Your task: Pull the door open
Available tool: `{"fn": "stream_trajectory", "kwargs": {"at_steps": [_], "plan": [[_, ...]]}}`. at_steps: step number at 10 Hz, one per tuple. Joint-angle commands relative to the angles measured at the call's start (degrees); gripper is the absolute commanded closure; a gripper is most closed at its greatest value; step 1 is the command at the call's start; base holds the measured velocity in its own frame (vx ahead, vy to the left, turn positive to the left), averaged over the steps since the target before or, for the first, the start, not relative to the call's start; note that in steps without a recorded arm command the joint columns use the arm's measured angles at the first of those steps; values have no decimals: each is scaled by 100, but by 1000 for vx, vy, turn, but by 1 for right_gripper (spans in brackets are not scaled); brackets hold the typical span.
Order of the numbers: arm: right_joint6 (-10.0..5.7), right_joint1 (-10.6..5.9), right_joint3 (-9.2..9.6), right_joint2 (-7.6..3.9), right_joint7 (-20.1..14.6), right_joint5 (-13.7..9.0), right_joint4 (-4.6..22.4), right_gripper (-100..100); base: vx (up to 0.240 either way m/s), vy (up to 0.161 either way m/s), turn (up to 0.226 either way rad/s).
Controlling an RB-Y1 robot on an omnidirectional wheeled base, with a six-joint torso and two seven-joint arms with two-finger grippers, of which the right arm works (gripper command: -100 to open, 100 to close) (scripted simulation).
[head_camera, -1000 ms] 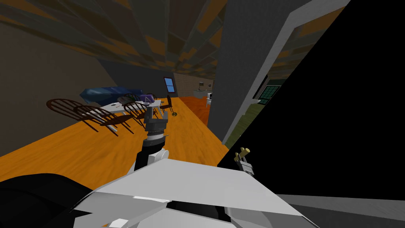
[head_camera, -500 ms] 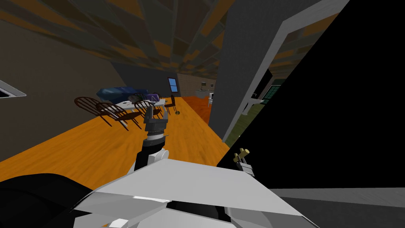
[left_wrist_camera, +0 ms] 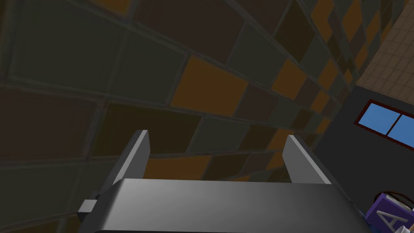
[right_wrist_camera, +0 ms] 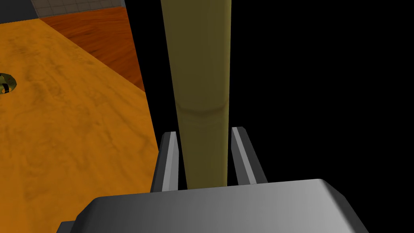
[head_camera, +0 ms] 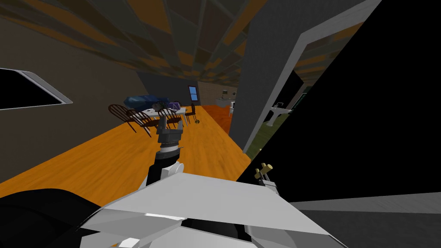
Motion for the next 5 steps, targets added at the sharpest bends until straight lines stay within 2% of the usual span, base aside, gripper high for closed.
{"fn": "stream_trajectory", "kwargs": {"at_steps": [1,2,5], "plan": [[-112,42,58,-60,-79,39,31,100,-198,-51,98],[-65,22,35,-32,-43,24,19,100,-94,-24,26],[-238,9,112,-117,-178,98,168,100,-196,-45,141]]}}
